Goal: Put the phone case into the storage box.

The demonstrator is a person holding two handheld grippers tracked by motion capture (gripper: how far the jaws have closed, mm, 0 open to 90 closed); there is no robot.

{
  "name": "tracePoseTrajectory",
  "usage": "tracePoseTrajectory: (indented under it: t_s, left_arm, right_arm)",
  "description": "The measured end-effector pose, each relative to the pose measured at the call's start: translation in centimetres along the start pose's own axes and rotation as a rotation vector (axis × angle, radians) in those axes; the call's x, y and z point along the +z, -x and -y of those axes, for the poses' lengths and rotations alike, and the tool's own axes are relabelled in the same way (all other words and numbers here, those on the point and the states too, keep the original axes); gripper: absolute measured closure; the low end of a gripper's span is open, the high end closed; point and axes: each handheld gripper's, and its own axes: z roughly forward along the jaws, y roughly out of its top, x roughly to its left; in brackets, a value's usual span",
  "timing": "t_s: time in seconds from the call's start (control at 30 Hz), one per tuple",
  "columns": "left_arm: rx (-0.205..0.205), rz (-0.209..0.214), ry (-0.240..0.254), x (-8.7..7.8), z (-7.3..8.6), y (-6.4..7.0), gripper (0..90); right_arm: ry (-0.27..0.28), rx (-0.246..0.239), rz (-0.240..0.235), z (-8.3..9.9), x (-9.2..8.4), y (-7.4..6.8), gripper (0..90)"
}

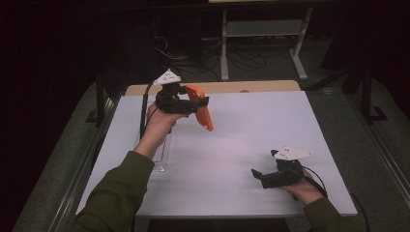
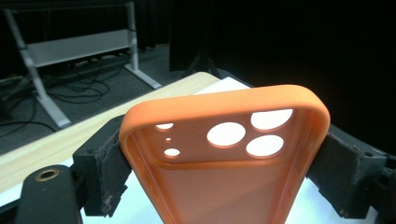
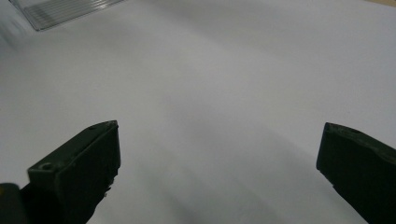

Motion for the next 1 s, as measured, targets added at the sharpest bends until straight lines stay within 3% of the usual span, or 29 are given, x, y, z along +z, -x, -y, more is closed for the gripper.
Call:
tracePoseTrajectory:
  t_s: [0.57,1.0]
  left_arm:
    - [-0.006,-0.127,0.012,-1.2,-1.4,-2.4,15.5]
    - [-0.009,-0.274,0.005,-2.1,-2.1,-4.3,15.4]
  right_arm:
    - [-0.001,0.004,-0.002,0.0,0.0,0.0,0.0]
    - [0.002,-0.001,0.003,0.0,-0.1,0.0,0.0]
